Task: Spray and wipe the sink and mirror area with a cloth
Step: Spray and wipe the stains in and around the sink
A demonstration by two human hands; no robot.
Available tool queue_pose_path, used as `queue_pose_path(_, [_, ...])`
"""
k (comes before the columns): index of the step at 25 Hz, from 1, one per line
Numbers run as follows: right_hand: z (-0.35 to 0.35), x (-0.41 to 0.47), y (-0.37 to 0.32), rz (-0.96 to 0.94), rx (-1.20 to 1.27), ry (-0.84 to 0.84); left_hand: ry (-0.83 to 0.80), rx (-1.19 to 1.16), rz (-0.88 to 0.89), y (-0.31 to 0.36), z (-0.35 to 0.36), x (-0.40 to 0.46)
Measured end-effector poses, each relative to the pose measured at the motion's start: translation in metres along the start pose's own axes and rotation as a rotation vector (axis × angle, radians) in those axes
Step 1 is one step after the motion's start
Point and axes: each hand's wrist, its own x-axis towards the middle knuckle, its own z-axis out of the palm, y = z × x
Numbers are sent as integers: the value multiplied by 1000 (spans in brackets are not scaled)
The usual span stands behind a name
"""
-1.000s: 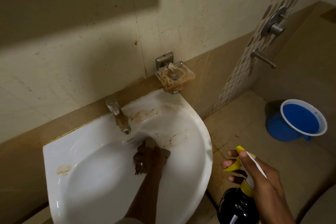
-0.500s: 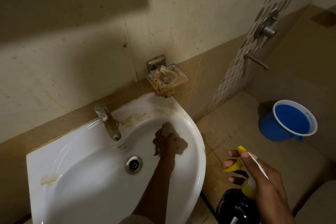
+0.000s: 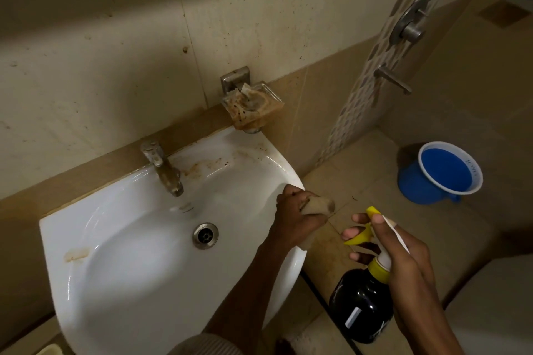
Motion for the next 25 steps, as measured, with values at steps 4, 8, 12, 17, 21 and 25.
queue_pose_path(4, [-4,-7,2,20,-51,1,-138,341,90,0,8,-45])
queue_pose_path(8, [-7,-12,3,25,-63,-4,-86,622,259,-19,11,-105])
queue_pose_path(12, [-8,-14,5,-2,-58,-16,-129,754,183,-50,7,-153])
queue_pose_path(17, [-3,-12,2,1,-19,-38,-132,596,-45,-57,-36,-185])
queue_pose_path(21, [14,-9,3,2,-41,-94,249,-46,-230,-60,-86,-159])
queue_pose_path(25, [39,-1,4,20,-39,-152,622,0,-361,-108,-108,-87])
